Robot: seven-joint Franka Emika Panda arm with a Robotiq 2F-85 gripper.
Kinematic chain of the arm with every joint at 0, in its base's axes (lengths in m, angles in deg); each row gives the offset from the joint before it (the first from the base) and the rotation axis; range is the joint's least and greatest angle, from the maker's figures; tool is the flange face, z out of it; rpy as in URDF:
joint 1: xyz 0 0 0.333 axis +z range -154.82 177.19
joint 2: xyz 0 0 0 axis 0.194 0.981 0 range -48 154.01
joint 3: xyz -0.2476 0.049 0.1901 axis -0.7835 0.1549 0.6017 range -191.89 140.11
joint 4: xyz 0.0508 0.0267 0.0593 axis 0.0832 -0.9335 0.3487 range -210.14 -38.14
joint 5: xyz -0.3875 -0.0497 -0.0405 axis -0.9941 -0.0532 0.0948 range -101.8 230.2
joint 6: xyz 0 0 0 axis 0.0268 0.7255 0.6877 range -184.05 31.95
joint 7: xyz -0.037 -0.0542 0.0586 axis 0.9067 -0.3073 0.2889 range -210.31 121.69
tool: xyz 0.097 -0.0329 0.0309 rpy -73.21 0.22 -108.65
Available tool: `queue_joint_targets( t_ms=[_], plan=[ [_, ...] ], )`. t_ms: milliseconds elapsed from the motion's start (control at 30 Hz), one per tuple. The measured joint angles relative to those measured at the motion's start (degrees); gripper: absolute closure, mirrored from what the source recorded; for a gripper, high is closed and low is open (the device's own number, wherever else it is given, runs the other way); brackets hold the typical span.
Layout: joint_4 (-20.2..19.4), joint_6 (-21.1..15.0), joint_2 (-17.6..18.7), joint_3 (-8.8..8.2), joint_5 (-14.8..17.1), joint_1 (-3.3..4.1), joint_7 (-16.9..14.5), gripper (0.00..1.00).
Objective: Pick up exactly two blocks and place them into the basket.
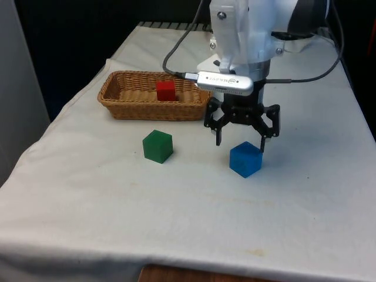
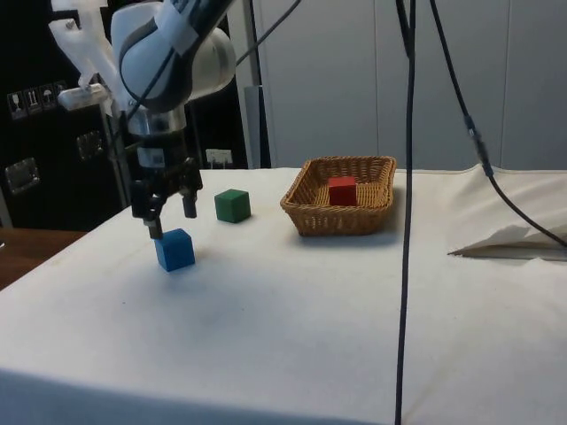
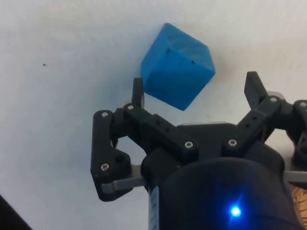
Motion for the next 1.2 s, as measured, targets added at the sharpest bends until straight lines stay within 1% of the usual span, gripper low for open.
queue_joint_targets(
  t_ms=[67, 100, 167, 400, 567, 700, 900, 933, 967, 1000, 1067, 1133, 1167, 1200],
  plan=[
    [0.11, 0.17, 0.06, 0.0, 0.97, -0.06, -0.29, 0.0],
    [0.11, 0.17, 0.06, 0.0, 0.97, -0.06, -0.29, 0.0],
    [0.11, 0.23, 0.06, 0.0, 2.58, -0.06, -0.86, 0.0],
    [0.57, 0.17, 0.92, 0.06, 6.19, -0.06, -1.78, 0.0],
    [2.18, 0.23, 2.41, 0.11, 7.05, -0.06, -1.6, 0.0],
    [3.78, 0.52, 3.55, 0.11, 7.1, 0.06, -1.03, 0.0],
    [3.9, 0.57, 3.61, 0.06, 6.99, 0.34, -0.92, 0.0],
    [3.9, 0.52, 3.61, 0.06, 6.99, 0.4, -0.92, 0.03],
    [3.95, 0.52, 3.61, 0.06, 6.99, 0.4, -0.92, 0.11],
    [3.95, 0.52, 3.61, 0.06, 6.99, 0.4, -0.92, 0.27],
    [3.95, 0.52, 3.61, 0.06, 6.99, 0.46, -0.92, 0.51],
    [4.01, 0.52, 3.61, 0.06, 6.99, 0.46, -0.92, 0.71],
    [4.01, 0.52, 3.61, 0.06, 6.99, 0.46, -0.92, 0.71],
    [4.01, 0.52, 3.61, 0.0, 6.99, 0.46, -0.92, 0.81]
  ],
)
